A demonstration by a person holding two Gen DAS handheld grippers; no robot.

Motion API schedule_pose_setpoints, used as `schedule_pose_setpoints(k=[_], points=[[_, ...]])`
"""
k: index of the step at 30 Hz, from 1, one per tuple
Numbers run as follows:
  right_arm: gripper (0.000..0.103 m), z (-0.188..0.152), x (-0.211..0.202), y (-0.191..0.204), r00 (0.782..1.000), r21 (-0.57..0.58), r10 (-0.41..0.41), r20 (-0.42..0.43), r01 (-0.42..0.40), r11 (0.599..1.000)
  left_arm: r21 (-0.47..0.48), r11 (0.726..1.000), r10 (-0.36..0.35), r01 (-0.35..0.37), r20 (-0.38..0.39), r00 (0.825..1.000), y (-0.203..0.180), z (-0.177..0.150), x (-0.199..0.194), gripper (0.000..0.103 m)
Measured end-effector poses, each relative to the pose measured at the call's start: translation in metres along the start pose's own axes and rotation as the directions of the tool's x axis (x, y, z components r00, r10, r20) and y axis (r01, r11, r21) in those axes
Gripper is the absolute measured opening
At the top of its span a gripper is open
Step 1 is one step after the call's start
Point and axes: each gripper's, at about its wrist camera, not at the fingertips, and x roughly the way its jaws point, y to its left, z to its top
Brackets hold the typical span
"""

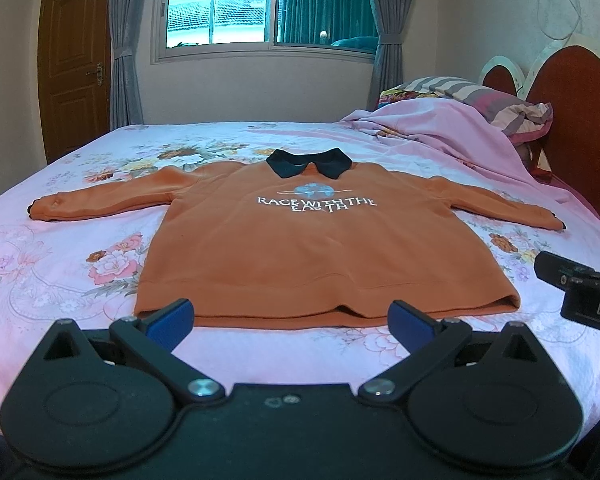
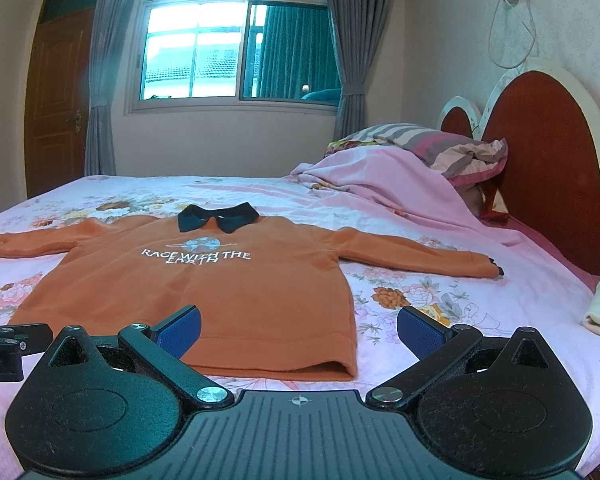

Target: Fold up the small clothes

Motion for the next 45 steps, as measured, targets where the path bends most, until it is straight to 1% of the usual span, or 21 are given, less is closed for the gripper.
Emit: schedule_pose_setpoints(k=[18, 20, 24, 27, 28, 29, 31, 33, 34, 37, 38, 39, 41, 44, 45], points=[[0.103, -0.001, 0.001, 0.001, 1.000, -0.002, 0.000, -0.001, 0.000, 1.000, 0.002, 1.000, 0.008, -0.008, -0.003, 1.000, -0.001, -0.001, 0.001, 0.102], [0.103, -0.001, 0.001, 0.000, 1.000, -0.004, -0.001, 0.006, 0.001, 1.000, -0.012, 1.000, -0.006, 0.006, -0.018, 1.000, 0.003, 0.000, 0.004, 0.102], [0.103, 0.004, 0.006, -0.005, 0.999, -0.014, -0.011, 0.032, 0.012, 1.000, -0.118, 0.992, -0.037, 0.037, 0.003, 0.999, 0.029, 0.008, 0.009, 0.102], [0.103, 0.012, 0.018, -0.009, 0.998, -0.018, -0.031, 0.054, 0.032, 0.999, -0.151, 0.988, -0.002, 0.006, 0.022, 1.000, 0.053, 0.019, 0.022, 0.102], [0.103, 0.016, 0.026, -0.011, 0.998, -0.017, -0.037, 0.060, 0.038, 0.999, -0.151, 0.989, -0.007, 0.010, 0.023, 1.000, 0.063, 0.023, 0.029, 0.102], [0.103, 0.019, 0.031, -0.013, 0.997, -0.017, -0.044, 0.069, 0.045, 0.999, -0.153, 0.988, 0.005, -0.001, 0.029, 1.000, 0.074, 0.028, 0.037, 0.102], [0.103, 0.026, 0.045, -0.015, 0.996, -0.019, -0.053, 0.077, 0.054, 0.998, -0.194, 0.981, 0.019, -0.011, 0.039, 0.999, 0.098, 0.036, 0.052, 0.102], [0.103, 0.031, 0.058, -0.015, 0.994, -0.019, -0.059, 0.087, 0.061, 0.998, -0.270, 0.963, 0.016, -0.005, 0.036, 0.999, 0.129, 0.043, 0.070, 0.102], [0.103, 0.033, 0.065, -0.016, 0.994, -0.020, -0.059, 0.093, 0.061, 0.998, -0.313, 0.950, 0.006, 0.010, 0.050, 0.999, 0.148, 0.046, 0.080, 0.101], [0.103, 0.040, 0.088, -0.018, 0.993, -0.026, -0.070, 0.096, 0.073, 0.997, -0.359, 0.933, 0.029, -0.011, 0.043, 0.999, 0.198, 0.055, 0.113, 0.100], [0.103, 0.042, 0.095, -0.019, 0.993, -0.028, -0.075, 0.092, 0.078, 0.997, -0.383, 0.923, 0.044, -0.029, 0.032, 0.999, 0.218, 0.058, 0.127, 0.100], [0.103, 0.044, 0.103, -0.020, 0.993, -0.030, -0.080, 0.089, 0.083, 0.996, -0.424, 0.905, 0.040, -0.022, 0.034, 0.999, 0.238, 0.059, 0.138, 0.100], [0.103, 0.046, 0.116, -0.023, 0.991, -0.038, -0.099, 0.088, 0.103, 0.994, -0.515, 0.856, 0.065, -0.032, 0.047, 0.997, 0.285, 0.061, 0.164, 0.099], [0.103, 0.050, 0.141, -0.031, 0.987, -0.040, -0.143, 0.071, 0.146, 0.988, -0.626, 0.778, 0.091, -0.056, 0.024, 0.996, 0.350, 0.059, 0.203, 0.096], [0.103, 0.053, 0.151, -0.036, 0.983, -0.039, -0.169, 0.065, 0.172, 0.984, -0.647, 0.757, 0.118, -0.085, 0.008, 0.993, 0.366, 0.058, 0.214, 0.092]])
